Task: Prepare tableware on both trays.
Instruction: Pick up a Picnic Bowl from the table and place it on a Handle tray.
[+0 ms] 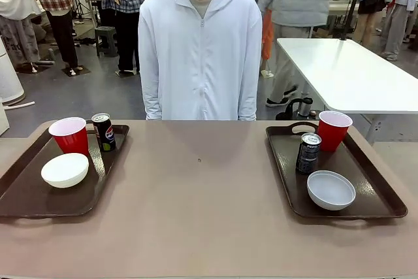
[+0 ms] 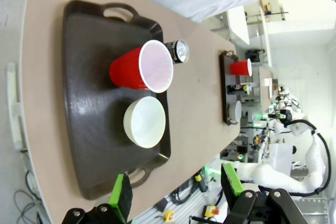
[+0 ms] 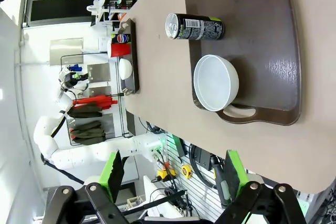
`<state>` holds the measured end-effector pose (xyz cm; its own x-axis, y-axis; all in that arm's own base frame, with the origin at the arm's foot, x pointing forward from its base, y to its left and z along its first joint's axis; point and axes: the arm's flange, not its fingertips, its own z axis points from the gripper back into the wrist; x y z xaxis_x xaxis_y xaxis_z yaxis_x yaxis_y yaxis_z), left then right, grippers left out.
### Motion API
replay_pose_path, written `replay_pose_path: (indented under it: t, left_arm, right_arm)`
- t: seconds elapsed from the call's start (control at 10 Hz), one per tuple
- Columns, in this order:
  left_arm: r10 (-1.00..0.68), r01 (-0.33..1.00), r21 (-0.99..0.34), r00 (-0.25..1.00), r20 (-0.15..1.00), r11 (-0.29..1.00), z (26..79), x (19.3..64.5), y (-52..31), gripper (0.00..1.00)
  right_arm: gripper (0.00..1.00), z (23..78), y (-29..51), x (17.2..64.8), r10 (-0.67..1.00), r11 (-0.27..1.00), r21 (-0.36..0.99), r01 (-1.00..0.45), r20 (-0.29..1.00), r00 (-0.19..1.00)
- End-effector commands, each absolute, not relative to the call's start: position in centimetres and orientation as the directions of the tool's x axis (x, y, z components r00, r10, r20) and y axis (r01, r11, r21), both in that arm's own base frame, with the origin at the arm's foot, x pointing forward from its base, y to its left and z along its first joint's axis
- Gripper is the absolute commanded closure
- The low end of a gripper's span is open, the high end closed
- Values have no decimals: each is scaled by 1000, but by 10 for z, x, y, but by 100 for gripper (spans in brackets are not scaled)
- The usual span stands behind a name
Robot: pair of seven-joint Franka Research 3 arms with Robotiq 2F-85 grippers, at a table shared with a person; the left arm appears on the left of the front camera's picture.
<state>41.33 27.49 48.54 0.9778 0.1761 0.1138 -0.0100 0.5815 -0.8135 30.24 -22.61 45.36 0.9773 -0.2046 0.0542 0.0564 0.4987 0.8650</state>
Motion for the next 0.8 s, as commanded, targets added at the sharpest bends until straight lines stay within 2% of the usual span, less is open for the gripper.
replay_pose_path:
  t: [0.0,0.7]
  left_arm:
    - [184,-4,-822,975,124,570,487,412,275,10]
    - [184,-4,-822,975,124,570,487,412,275,10]
  right_arm:
    - [0,455,-226,302,-203,484,874,42,66,977]
    - [0,455,-226,302,-203,484,874,42,66,977]
